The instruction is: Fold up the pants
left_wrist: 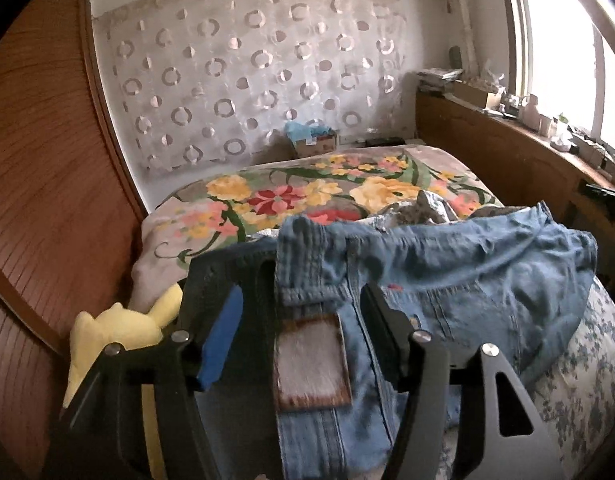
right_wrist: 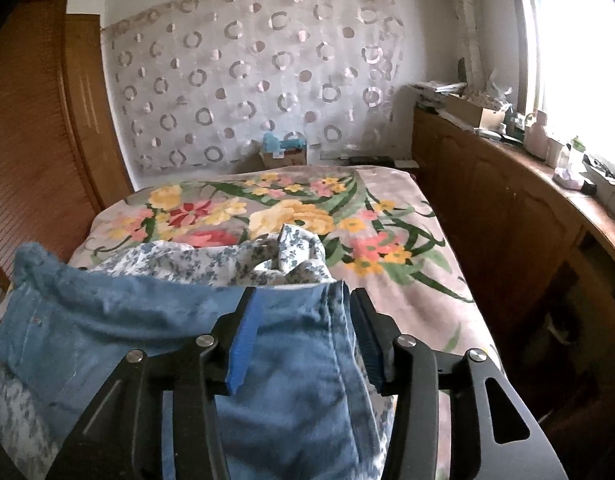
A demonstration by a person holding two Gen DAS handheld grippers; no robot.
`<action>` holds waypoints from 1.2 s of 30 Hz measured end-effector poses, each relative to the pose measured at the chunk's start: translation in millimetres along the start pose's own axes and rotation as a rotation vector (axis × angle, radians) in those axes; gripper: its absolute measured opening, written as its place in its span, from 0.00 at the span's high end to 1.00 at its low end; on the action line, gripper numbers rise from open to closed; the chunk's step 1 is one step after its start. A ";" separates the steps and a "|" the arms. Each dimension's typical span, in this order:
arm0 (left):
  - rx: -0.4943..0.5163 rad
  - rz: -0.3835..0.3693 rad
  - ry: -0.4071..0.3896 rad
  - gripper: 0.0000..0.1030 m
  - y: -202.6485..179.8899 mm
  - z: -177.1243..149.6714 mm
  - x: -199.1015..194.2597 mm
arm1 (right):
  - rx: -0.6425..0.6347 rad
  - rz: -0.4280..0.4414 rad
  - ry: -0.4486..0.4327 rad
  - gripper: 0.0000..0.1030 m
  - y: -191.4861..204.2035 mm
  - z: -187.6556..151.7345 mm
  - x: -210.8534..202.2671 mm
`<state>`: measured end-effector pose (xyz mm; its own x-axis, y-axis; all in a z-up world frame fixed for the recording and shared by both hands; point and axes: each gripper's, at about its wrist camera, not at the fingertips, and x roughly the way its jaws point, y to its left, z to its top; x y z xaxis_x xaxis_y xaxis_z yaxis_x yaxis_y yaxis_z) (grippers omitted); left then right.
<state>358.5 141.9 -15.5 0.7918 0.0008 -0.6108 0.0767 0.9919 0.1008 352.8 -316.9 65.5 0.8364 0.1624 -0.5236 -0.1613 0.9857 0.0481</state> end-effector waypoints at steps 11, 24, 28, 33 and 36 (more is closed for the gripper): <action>-0.015 -0.042 0.020 0.40 -35.1 -27.7 -26.3 | -0.021 0.077 0.003 0.49 -5.4 -25.2 -45.8; 0.012 -0.062 0.027 0.15 -56.6 -46.7 -31.5 | -0.030 0.072 0.049 0.40 -26.0 -46.6 -53.2; -0.007 -0.092 0.045 0.15 -55.2 -55.0 -26.2 | -0.024 0.062 0.074 0.39 -31.0 -52.3 -46.0; -0.008 -0.076 0.083 0.15 -51.3 -63.0 -15.9 | -0.016 0.044 0.119 0.39 -29.5 -57.5 -33.2; -0.025 -0.078 0.103 0.15 -44.0 -69.8 -11.7 | -0.014 0.040 0.141 0.39 -26.9 -58.7 -27.0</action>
<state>303.5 107.1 -67.6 0.7176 -0.0644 -0.6935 0.1192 0.9924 0.0312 303.8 -350.5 28.4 0.7473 0.1923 -0.6361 -0.2005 0.9779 0.0601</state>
